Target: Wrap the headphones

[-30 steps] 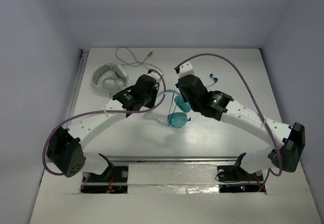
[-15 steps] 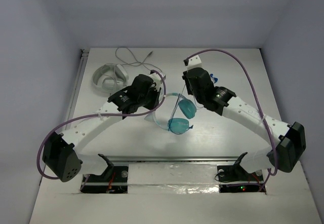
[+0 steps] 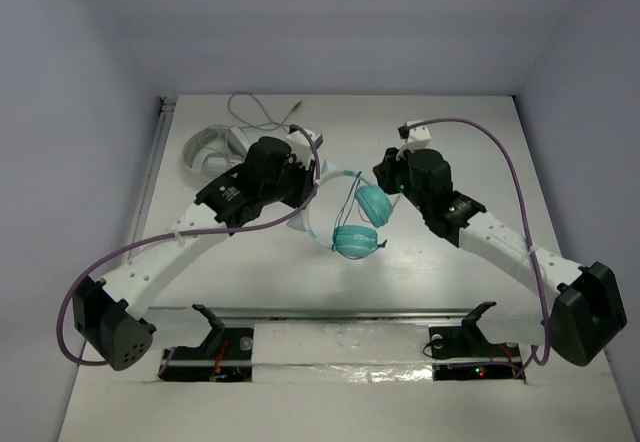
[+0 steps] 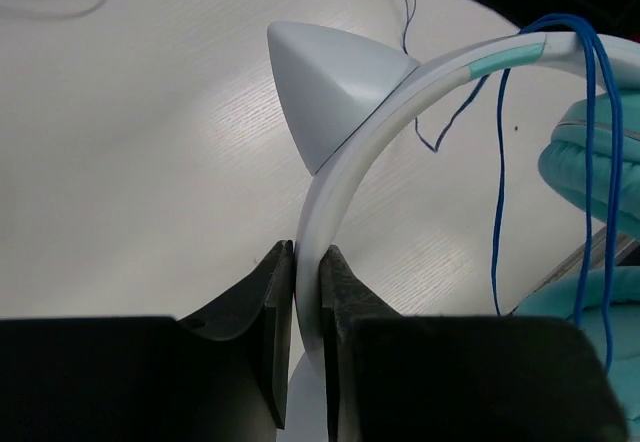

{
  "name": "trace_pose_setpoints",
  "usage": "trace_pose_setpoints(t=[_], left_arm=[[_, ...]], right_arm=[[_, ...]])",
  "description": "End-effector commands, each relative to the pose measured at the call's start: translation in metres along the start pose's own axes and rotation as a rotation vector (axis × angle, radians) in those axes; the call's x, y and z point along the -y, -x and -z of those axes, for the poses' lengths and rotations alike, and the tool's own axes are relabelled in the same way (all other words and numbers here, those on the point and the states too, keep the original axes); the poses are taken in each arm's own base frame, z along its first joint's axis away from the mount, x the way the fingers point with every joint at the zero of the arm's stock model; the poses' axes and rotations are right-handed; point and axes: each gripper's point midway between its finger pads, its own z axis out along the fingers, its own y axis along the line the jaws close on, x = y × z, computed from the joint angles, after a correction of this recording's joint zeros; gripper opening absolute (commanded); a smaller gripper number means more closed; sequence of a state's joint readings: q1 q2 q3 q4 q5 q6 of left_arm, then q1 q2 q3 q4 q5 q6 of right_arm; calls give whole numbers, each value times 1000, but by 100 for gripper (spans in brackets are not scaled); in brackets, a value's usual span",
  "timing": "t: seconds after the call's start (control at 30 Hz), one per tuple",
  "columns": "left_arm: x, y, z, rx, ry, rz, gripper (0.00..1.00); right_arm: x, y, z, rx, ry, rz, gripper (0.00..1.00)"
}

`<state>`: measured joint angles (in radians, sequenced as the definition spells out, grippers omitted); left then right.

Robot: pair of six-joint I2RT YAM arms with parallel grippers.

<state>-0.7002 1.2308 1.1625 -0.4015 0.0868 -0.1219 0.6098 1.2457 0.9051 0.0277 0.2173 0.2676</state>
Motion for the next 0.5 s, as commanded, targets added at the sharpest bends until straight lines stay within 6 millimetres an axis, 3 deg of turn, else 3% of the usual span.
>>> trace_pose_setpoints(t=[0.0,0.07,0.33,0.47], left_arm=[[24,59,32,190,-103,31,0],[24,66,35,203,-100,32,0],[20,113,58,275,-50,21,0],[22,127,62,305,-51,28,0]], right_arm=[[-29,39,6,179,157,-108,24],[-34,30,4,175,198,-122,25],[7,0,-17,154,257,-274,32],[13,-16,-22,159,257,-272,48]])
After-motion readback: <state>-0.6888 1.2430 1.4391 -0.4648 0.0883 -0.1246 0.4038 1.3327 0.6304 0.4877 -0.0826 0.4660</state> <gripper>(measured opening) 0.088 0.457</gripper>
